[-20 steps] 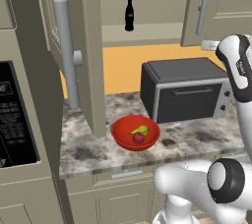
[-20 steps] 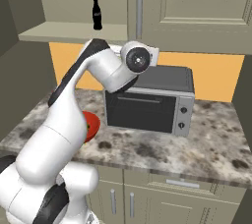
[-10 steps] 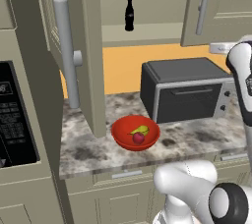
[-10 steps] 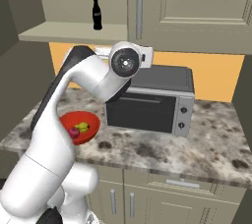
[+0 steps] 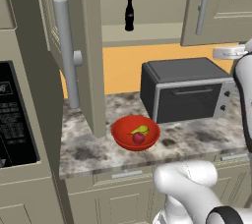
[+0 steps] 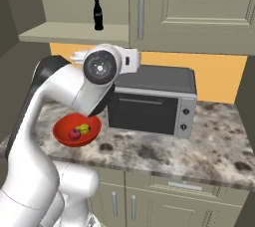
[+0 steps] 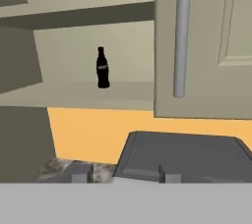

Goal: Open the cabinet. Pick the apple and pear from the cabinet and place them into the bowl. Then close the cabinet.

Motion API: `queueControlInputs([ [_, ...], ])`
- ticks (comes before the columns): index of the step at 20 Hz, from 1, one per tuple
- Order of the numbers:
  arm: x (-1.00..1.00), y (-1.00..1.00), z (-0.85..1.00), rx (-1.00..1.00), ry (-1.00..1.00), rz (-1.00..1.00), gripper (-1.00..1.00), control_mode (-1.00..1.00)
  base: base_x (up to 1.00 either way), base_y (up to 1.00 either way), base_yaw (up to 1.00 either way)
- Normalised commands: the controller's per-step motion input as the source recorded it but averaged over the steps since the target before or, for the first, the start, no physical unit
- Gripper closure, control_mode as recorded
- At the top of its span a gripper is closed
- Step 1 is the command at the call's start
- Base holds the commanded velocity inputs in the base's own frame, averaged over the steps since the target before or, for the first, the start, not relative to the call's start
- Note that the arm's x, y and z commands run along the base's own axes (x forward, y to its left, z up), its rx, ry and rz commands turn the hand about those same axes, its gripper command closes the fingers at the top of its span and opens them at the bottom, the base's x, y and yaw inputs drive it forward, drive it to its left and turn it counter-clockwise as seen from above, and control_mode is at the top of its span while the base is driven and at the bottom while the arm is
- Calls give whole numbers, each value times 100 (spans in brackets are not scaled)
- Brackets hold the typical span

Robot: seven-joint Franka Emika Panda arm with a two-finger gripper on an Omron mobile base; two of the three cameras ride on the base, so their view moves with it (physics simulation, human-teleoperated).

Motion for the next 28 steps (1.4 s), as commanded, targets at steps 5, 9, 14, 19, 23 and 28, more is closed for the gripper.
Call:
queueControlInputs([
  [5, -59, 21, 1, -2, -3, 0, -100, -100, 0, 0, 0],
  [9, -61, 18, 5, -1, -6, 0, -100, -100, 0, 0, 0],
  [14, -61, 18, 11, 0, -3, 0, -100, -100, 0, 0, 0],
  [19, -57, 17, 9, -1, -3, 0, -100, -100, 0, 0, 0],
  [23, -57, 24, 11, 0, 0, 0, -100, -100, 0, 0, 0],
  [28, -58, 29, 3, -3, -2, 0, -100, -100, 0, 0, 0],
])
